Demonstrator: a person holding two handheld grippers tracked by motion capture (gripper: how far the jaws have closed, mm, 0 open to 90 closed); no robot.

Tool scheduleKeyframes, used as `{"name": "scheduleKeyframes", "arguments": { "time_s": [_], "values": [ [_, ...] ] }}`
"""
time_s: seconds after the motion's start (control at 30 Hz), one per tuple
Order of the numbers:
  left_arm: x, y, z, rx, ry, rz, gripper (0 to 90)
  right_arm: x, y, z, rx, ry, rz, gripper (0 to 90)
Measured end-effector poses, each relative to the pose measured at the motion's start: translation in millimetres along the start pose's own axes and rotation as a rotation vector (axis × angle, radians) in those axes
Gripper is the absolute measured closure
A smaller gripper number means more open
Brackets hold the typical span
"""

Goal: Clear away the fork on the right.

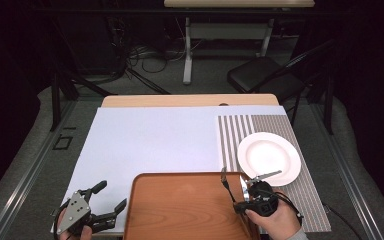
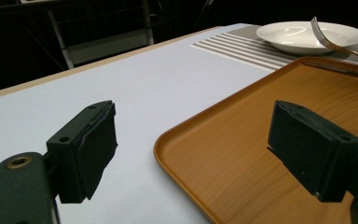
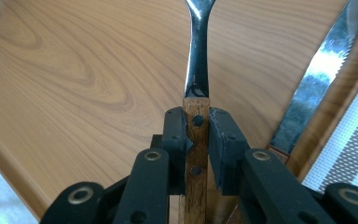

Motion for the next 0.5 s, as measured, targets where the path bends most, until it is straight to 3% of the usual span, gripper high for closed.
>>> {"name": "scheduleKeyframes", "arguments": {
  "time_s": [0.27, 0.5],
  "values": [
    [-0.1, 0.2, -0.2, 0.000, -0.003, 0.000, 15.2, 0.9, 7.4, -2.8, -0.033, 0.011, 0.002, 77.8],
    [0.0, 0.3, -0.3, -0.002, -0.002, 0.000, 15.2, 3.5, 12.4, -1.8, -0.027, 0.040, -0.008, 77.6]
  ]
}}
Point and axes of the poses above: each handheld gripper's, and its own axes: y roughly forward along the jaws, z roughly out of its top, x roughly to its right, the point moved 7 cm from there along y, roughly forward along the jaws, and after that the axes turned 2 degrees about x, right-handed, at the moved point
